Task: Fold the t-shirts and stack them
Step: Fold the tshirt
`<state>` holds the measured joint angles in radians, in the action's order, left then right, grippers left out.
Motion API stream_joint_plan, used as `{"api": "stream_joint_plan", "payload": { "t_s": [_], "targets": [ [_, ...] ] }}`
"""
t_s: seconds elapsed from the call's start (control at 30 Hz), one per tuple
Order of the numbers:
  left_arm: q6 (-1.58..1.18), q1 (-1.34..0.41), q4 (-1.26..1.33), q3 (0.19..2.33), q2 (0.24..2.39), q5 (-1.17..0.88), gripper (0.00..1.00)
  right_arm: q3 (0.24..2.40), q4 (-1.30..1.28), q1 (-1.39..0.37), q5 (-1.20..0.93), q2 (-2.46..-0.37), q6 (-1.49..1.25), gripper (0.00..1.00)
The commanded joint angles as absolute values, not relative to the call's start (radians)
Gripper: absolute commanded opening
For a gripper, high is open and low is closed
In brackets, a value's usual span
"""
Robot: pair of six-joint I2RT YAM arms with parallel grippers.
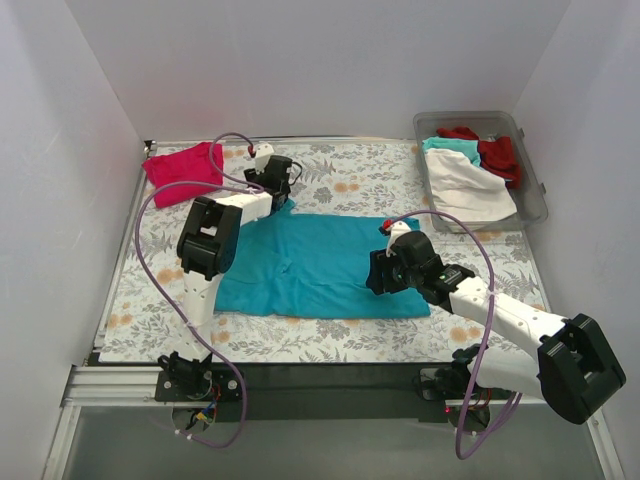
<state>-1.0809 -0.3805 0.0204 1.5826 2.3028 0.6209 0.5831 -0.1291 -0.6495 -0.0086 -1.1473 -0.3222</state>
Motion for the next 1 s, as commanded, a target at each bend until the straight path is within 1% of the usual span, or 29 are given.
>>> {"api": "stream_joint_plan", "payload": {
  "t_s": [0.0, 0.17, 0.2, 0.23, 0.3, 0.33, 0.37, 0.4, 0.5, 0.57, 0.63, 0.7, 0.77, 0.87, 0.97],
  "targets": [
    [-1.081, -0.373, 0.005, 1.615, 2.313, 0.607, 0.55, 0.581, -0.095, -0.655, -0.011, -1.140, -0.311, 0.48],
    [-1.085, -0.364, 0.005, 1.628, 2.321, 0.611, 0.44, 0.589, -0.095, -0.655, -0.012, -1.143, -0.311, 0.48],
    [-1.085, -0.362, 0.005, 1.629, 2.322, 0.606, 0.32, 0.592, -0.095, -0.655, -0.012, -1.144, -0.311, 0.48],
    [-1.086, -0.362, -0.020, 1.634, 2.322, 0.606, 0.24, 0.591, -0.095, -0.655, -0.012, -1.144, -0.311, 0.48],
    [-1.091, -0.360, -0.026, 1.635, 2.318, 0.603, 0.17, 0.594, -0.095, -0.653, -0.008, -1.150, -0.311, 0.48],
    [-1.092, -0.360, -0.028, 1.635, 2.318, 0.604, 0.06, 0.595, -0.095, -0.655, -0.009, -1.152, -0.310, 0.48],
    [-1.098, -0.360, -0.038, 1.637, 2.316, 0.606, 0.02, 0.598, -0.095, -0.655, -0.006, -1.155, -0.308, 0.48],
    [-1.101, -0.359, -0.043, 1.635, 2.310, 0.607, 0.00, 0.603, -0.095, -0.655, -0.005, -1.164, -0.308, 0.48],
    [-1.112, -0.356, -0.051, 1.626, 2.289, 0.609, 0.00, 0.623, -0.097, -0.655, 0.024, -1.181, -0.305, 0.49],
    [-1.117, -0.350, -0.058, 1.617, 2.278, 0.591, 0.04, 0.640, -0.095, -0.655, 0.038, -1.187, -0.304, 0.49],
    [-1.118, -0.347, -0.057, 1.614, 2.264, 0.575, 0.04, 0.649, -0.097, -0.653, 0.048, -1.196, -0.302, 0.49],
    [-1.117, -0.345, -0.064, 1.623, 2.263, 0.557, 0.11, 0.657, -0.095, -0.655, 0.040, -1.200, -0.304, 0.49],
    [-1.118, -0.347, -0.080, 1.632, 2.266, 0.531, 0.22, 0.655, -0.097, -0.655, 0.035, -1.201, -0.304, 0.49],
    [-1.130, -0.345, -0.086, 1.640, 2.266, 0.519, 0.26, 0.650, -0.097, -0.655, 0.038, -1.204, -0.305, 0.49],
    [-1.149, -0.345, -0.086, 1.638, 2.247, 0.512, 0.27, 0.644, -0.097, -0.655, 0.037, -1.210, -0.308, 0.49]
  ]
}}
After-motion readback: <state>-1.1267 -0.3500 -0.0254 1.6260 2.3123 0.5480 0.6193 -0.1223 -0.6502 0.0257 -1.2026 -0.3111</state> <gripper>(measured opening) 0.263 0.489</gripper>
